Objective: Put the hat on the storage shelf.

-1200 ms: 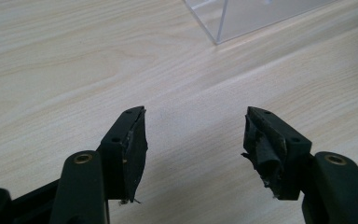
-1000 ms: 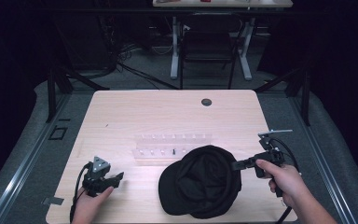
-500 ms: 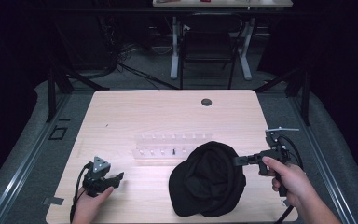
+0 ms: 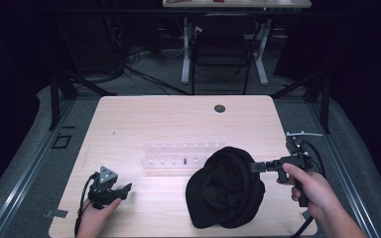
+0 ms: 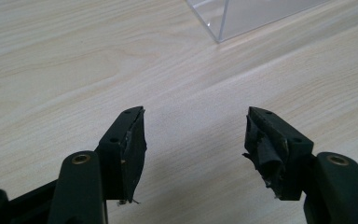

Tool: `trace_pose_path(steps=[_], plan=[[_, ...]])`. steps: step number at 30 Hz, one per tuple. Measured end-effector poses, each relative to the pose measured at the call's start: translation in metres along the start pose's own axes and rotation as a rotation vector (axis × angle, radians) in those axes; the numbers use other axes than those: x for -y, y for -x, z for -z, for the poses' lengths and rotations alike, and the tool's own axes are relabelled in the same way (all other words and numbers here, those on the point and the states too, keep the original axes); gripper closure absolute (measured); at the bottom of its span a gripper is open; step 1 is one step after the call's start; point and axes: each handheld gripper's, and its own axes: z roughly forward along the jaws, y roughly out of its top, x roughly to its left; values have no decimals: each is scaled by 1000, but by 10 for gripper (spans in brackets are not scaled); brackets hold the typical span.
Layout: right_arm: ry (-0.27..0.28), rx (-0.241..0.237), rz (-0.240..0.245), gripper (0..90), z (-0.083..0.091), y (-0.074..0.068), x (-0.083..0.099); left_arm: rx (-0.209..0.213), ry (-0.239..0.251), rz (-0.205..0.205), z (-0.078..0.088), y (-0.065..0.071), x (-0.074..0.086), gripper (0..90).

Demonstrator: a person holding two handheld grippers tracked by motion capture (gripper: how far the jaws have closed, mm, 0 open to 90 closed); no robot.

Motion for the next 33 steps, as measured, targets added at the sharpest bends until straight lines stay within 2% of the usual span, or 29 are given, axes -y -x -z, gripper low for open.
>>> trace_pose_path(steps=[7, 16, 22, 28, 33], plan=[[21, -18, 23, 888, 6, -13, -4, -3, -3, -2, 0, 0, 0, 384], [45, 6, 65, 888, 19, -35, -12, -4, -4, -4, 0, 0, 0, 384], [92, 15, 92, 888, 30, -48, -18, -2, -3, -2, -1, 1, 0, 385], [116, 16, 104, 888, 37, -53, -23, -1, -5, -5, -2, 1, 0, 384], [133, -1, 117, 888, 38, -58, -27, -5, -5, -5, -2, 2, 0, 374]])
